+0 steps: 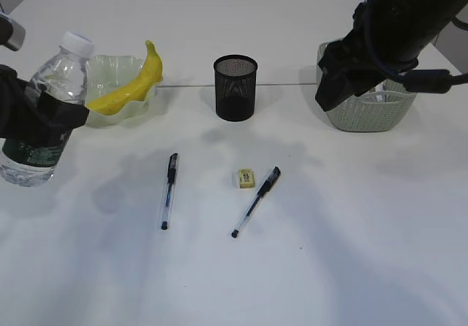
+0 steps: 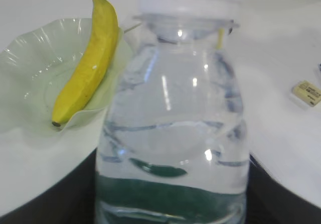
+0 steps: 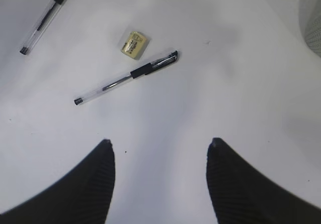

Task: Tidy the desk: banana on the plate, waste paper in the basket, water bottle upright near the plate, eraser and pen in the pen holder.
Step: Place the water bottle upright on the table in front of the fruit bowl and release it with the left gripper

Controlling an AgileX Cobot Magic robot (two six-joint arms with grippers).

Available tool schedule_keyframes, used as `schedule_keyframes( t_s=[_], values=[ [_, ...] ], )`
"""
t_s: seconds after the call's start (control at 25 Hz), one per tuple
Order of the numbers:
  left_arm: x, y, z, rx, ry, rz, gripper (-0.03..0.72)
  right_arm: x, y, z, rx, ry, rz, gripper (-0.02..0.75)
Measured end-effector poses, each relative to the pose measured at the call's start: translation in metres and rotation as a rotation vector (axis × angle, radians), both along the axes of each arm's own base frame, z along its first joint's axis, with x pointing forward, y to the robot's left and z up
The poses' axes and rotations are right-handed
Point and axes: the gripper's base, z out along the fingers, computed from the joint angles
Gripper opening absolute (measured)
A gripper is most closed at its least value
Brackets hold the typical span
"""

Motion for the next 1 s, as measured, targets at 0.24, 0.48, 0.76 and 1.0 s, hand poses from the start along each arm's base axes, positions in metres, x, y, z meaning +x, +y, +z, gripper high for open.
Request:
schedule_keyframes(
  t_s=[0.24, 0.48, 0.76, 1.0],
  values=[
    [0.006, -0.002, -0.017, 0.051, 0.041, -0.043, 0.435, 0.0, -0.001, 0.0, -0.006, -0.002, 0.001, 0.429],
    [0.01, -0.005, -0.028, 0.095, 0.054, -0.098, 0.435, 0.0, -0.001, 0.0, -0.008, -0.003, 0.001, 0.428],
    [0.016, -0.006, -0.048, 0.148, 0.102, -0.141, 0.435, 0.0, -0.001, 0.0, -0.01, -0.004, 0.006, 0.428],
    [0.019, -0.007, -0.053, 0.155, 0.111, -0.15, 0.435, 0.0, -0.001, -0.001, -0.014, -0.007, 0.015, 0.428]
  ],
)
